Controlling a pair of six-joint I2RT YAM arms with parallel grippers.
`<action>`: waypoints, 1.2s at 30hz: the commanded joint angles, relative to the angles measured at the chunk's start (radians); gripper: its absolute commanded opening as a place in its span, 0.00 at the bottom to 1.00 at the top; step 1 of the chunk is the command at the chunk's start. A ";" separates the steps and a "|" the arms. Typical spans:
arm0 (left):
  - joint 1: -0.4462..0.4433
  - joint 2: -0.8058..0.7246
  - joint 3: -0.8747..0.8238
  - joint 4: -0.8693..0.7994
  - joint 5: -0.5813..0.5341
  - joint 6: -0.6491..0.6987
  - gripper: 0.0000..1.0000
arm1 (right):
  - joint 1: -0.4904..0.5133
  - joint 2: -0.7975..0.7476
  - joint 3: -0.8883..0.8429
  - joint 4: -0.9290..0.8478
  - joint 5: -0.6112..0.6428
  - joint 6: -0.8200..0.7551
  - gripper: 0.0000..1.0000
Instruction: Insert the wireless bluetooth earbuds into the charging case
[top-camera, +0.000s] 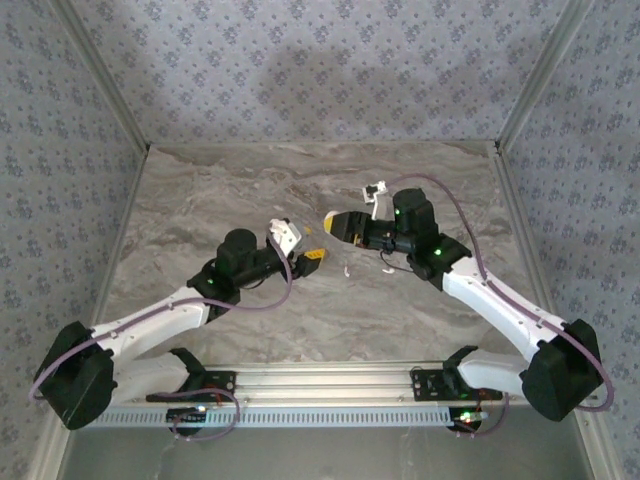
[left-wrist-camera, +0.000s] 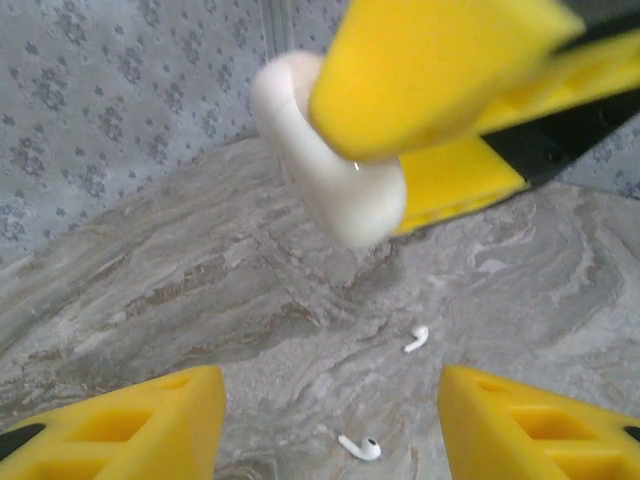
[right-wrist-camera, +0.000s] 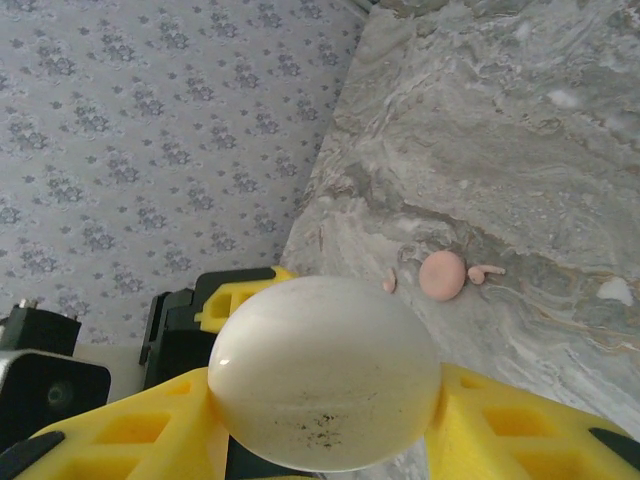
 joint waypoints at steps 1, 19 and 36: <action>-0.008 0.002 0.035 0.113 -0.031 -0.044 0.58 | 0.016 0.005 -0.004 0.044 -0.024 0.019 0.50; -0.023 0.016 0.035 0.205 -0.049 -0.137 0.49 | 0.065 0.036 0.001 0.091 -0.027 0.042 0.50; -0.023 0.010 0.042 0.180 -0.016 -0.166 0.22 | 0.074 0.015 0.000 0.067 0.000 0.001 0.55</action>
